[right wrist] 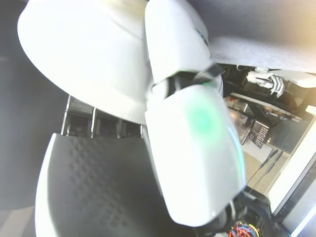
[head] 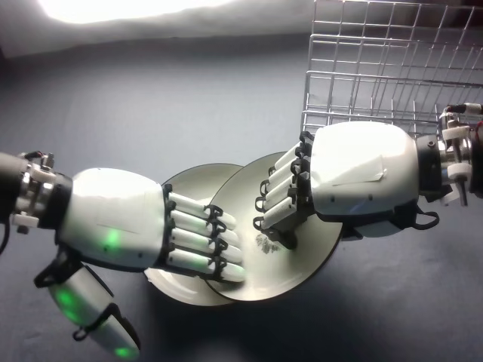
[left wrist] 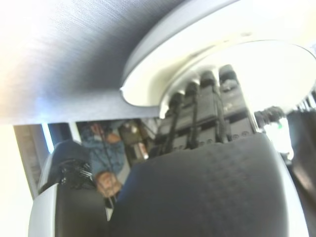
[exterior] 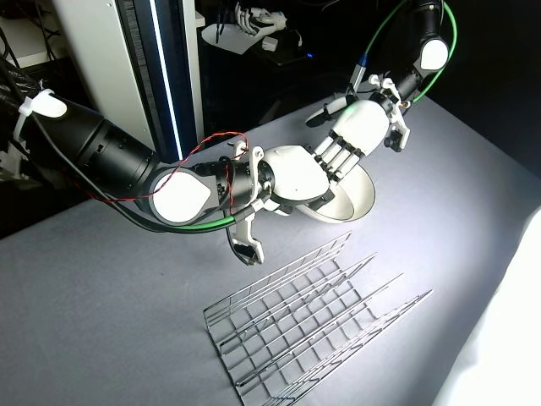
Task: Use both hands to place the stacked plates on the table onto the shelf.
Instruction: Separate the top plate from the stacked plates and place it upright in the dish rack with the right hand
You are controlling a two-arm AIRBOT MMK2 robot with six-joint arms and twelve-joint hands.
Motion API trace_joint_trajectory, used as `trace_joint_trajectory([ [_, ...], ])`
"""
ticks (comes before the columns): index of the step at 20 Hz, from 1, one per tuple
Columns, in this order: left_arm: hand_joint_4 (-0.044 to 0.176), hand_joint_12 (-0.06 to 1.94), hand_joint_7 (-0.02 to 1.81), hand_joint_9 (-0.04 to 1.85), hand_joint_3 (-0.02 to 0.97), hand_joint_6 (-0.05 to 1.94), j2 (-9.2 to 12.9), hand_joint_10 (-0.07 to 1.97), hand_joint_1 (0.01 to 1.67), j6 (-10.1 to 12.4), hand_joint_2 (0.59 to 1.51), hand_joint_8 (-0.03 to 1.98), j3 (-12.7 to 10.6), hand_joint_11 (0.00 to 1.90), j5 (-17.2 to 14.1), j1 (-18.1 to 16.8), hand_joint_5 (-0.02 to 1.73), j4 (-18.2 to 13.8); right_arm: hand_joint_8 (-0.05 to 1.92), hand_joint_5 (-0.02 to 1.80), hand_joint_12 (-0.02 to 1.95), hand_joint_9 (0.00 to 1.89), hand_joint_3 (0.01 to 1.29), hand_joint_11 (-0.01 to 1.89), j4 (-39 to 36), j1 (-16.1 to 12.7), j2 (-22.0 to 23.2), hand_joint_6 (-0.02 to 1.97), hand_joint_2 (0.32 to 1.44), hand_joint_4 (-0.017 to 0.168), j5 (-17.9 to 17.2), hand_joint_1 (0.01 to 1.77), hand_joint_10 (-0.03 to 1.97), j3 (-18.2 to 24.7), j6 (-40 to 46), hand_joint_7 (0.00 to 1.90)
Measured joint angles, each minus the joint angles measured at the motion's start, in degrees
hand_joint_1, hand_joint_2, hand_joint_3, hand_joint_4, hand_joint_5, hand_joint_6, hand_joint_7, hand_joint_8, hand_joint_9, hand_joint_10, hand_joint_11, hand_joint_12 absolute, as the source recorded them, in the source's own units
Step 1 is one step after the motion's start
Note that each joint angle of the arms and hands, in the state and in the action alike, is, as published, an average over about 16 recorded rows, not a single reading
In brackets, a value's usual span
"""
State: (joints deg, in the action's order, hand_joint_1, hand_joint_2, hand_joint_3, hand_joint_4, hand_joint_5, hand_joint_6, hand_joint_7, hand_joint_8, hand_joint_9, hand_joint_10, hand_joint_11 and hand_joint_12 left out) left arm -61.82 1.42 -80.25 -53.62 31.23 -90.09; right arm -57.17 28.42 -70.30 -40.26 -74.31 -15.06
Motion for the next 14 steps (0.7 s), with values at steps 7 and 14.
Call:
trace_joint_trajectory([
  [7,0.0,0.01,0.02,0.02,0.011,0.01,4.31,0.01,0.02,0.97,1.097,0.0,0.06,0.01,0.15,-2.75,0.0,0.34,0.98,0.73,1.64,0.74,0.01,0.77,0.52,-2.69,0.63,1.21,0.98,0.006,-0.22,1.5,1.23,0.26,0.13,0.76],
  [14,-0.002,0.01,0.02,0.02,0.011,0.02,9.72,0.01,0.02,2.73,1.094,0.0,0.08,0.01,0.29,-6.52,0.01,0.94,1.04,0.79,1.6,0.76,0.01,0.78,2.41,-6.31,2.04,1.22,1.0,0.0,0.35,1.48,1.26,1.98,0.23,0.78],
])
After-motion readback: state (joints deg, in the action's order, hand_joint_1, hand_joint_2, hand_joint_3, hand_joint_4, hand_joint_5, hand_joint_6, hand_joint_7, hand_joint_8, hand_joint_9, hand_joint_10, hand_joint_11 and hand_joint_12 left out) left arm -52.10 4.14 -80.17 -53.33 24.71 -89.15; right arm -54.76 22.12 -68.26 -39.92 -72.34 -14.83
